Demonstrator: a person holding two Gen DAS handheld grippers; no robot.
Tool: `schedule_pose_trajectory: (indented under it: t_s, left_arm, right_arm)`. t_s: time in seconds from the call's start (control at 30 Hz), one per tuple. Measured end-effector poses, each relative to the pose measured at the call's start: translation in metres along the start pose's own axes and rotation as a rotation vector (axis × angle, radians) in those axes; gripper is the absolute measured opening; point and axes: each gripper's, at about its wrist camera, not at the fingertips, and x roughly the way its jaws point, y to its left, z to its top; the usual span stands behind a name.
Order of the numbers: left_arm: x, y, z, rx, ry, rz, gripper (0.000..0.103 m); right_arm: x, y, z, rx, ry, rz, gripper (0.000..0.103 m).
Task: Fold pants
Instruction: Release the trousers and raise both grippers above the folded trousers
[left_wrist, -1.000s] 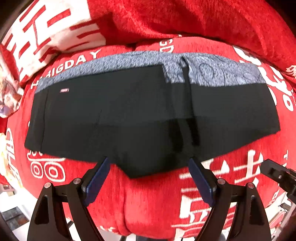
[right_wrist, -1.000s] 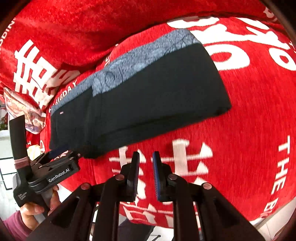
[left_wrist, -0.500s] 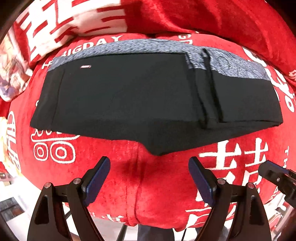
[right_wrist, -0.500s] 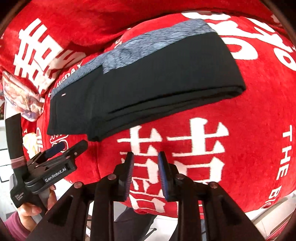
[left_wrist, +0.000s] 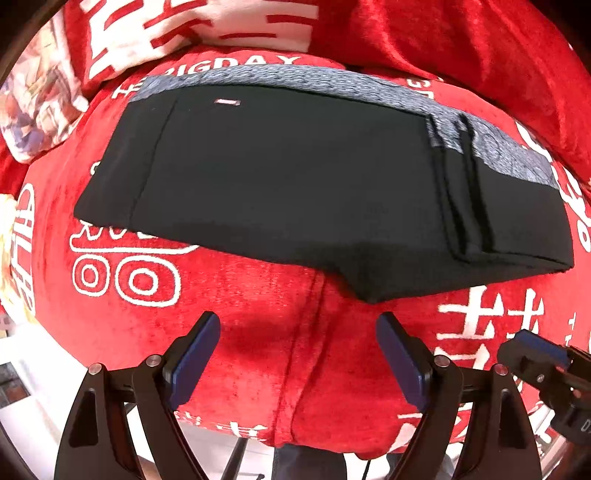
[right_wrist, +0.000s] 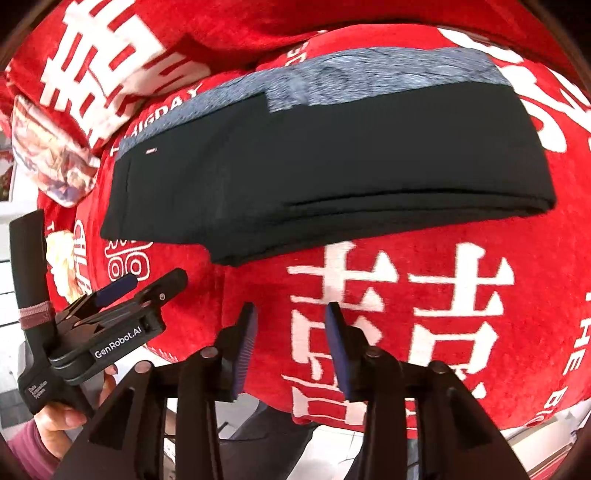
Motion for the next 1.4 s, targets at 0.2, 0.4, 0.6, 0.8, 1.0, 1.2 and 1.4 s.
schedule_pose_trajectory:
  t_s: [0.2,0.4,0.6,0.8,1.0,1.2,1.4]
  left_arm:
    - [0.004,0.024,0.004,-0.051,0.001,-0.002,0.087]
    - [0.009,0.044,0.007,-0.087,-0.006,0.001,0.087]
    - [0.012,0.053,0.006,-0.117,-0.008,-0.009,0.103]
    - [0.015,0.058,0.005,-0.136,0.001,-0.001,0.103]
    - [0.018,0.062,0.002,-0.149,0.008,0.003,0.103]
    - [0.024,0.065,0.002,-0.159,0.015,0.014,0.103]
    - [0.020,0.065,0.000,-0.151,0.015,0.002,0.103]
  right_arm:
    - [0.005,0.021,0.005,-0.060,0.017,-0.036,0.060]
    - [0.011,0.038,0.014,-0.100,0.034,-0.069,0.065]
    - [0.014,0.052,0.021,-0.147,0.038,-0.091,0.076]
    - [0.012,0.065,0.022,-0.225,-0.022,-0.178,0.098]
    - [0.013,0.066,0.026,-0.254,-0.008,-0.257,0.102]
    - [0.011,0.061,0.023,-0.245,-0.006,-0.300,0.102]
    - [0.008,0.054,0.019,-0.227,-0.003,-0.301,0.102]
